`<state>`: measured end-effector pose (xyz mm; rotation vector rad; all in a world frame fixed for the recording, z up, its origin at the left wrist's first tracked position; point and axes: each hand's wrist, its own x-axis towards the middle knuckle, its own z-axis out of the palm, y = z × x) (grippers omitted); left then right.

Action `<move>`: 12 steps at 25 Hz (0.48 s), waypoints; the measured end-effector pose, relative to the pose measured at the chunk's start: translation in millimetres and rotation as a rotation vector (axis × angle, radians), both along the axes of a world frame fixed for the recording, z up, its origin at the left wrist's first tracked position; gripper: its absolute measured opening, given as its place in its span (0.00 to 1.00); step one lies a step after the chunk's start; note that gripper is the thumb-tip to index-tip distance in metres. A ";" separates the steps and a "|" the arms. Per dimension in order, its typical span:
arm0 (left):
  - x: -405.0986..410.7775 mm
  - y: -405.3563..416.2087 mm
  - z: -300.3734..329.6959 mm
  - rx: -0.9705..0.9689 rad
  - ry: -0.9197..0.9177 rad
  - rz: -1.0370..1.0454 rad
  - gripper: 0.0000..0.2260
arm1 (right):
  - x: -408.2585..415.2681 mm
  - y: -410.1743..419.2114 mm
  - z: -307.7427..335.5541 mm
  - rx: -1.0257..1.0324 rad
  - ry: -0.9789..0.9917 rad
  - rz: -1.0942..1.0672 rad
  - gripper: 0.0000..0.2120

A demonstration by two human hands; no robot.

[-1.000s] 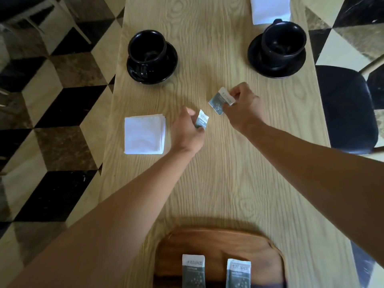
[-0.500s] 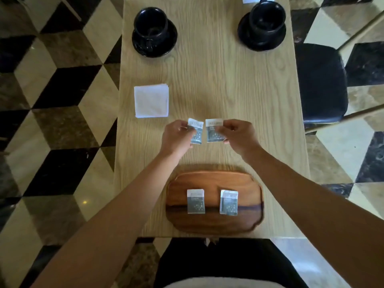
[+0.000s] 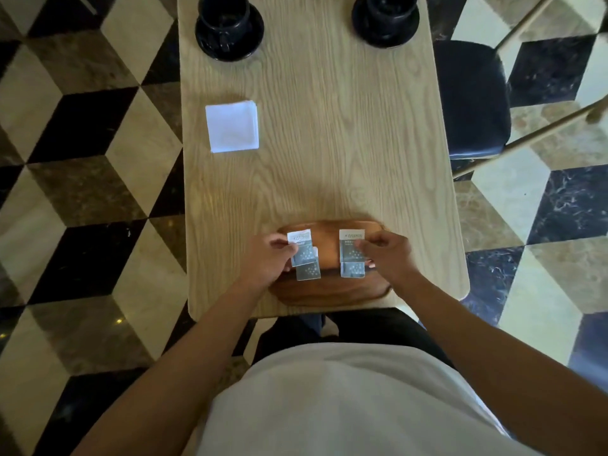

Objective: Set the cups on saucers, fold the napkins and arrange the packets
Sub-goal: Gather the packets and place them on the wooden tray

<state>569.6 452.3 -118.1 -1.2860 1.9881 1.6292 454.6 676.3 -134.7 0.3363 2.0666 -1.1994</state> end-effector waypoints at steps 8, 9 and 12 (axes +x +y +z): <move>21.1 20.0 -18.1 -0.069 -0.021 -0.071 0.04 | 25.9 12.6 -10.1 0.166 0.088 0.103 0.08; 21.9 21.4 -18.9 -0.076 -0.024 -0.070 0.03 | 26.7 11.4 -9.2 0.188 0.102 0.118 0.08; 20.9 22.9 -20.3 -0.111 -0.035 -0.094 0.02 | 28.8 8.3 -5.5 0.258 0.142 0.158 0.09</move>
